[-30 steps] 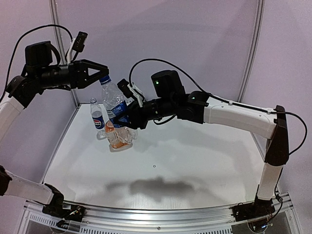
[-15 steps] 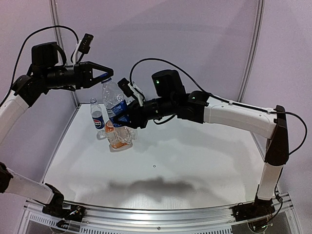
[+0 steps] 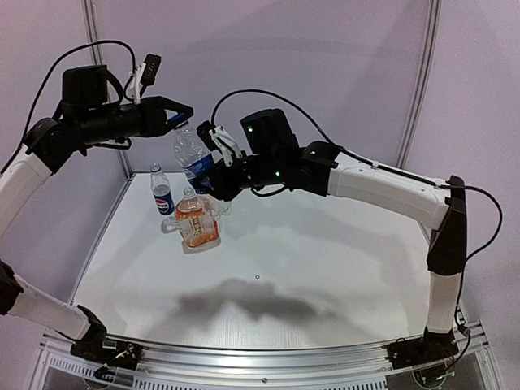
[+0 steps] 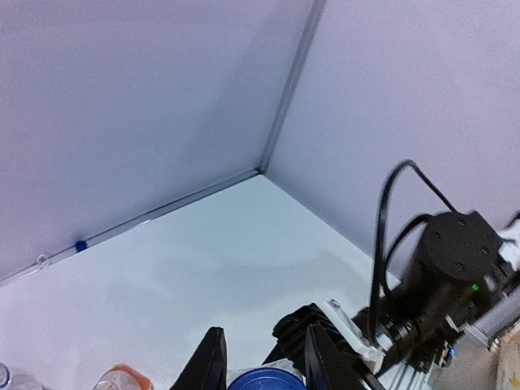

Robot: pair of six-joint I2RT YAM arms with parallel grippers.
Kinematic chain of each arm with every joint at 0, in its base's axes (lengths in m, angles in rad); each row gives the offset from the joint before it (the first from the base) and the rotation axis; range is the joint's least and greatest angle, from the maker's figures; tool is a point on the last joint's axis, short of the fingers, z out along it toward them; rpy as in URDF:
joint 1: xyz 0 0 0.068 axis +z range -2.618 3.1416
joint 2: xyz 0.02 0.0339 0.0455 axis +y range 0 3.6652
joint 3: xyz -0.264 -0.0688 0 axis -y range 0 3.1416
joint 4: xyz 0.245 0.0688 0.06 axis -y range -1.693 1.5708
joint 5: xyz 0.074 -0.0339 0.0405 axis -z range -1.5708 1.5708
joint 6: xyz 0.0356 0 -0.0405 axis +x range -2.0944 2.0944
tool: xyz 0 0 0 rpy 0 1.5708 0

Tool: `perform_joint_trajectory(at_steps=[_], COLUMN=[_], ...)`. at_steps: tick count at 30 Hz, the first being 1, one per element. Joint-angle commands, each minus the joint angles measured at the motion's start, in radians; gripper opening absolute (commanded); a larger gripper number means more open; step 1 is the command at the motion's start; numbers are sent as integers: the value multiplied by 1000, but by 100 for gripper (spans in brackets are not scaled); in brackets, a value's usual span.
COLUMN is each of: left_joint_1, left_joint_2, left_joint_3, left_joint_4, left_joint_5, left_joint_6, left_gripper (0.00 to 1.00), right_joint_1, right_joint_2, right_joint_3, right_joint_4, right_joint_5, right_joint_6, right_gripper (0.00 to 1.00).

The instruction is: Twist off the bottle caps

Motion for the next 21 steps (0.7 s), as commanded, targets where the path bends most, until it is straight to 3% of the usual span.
perform_joint_trajectory(at_steps=[1, 5, 12, 16, 21], left_joint_1=[-87, -104, -116, -117, -117], left_joint_2=[78, 118, 120, 103, 61], left_joint_3=[69, 106, 131, 124, 86], left_joint_4=[-200, -220, -231, -196, -125], left_joint_5=[-318, -356, -429, -383, -346], left_joint_6=[-130, -222, -203, -171, -119], left_gripper=[15, 16, 20, 30, 57], right_joint_1=[6, 7, 7, 9, 9], right_joint_2=[65, 66, 66, 65, 51], right_joint_3=[117, 104, 100, 94, 67], right_joint_4=[-85, -54, -35, -35, -23], right_joint_5=[287, 296, 296, 299, 304], right_joint_6=[15, 19, 18, 19, 20], right_gripper=[31, 31, 31, 31, 31])
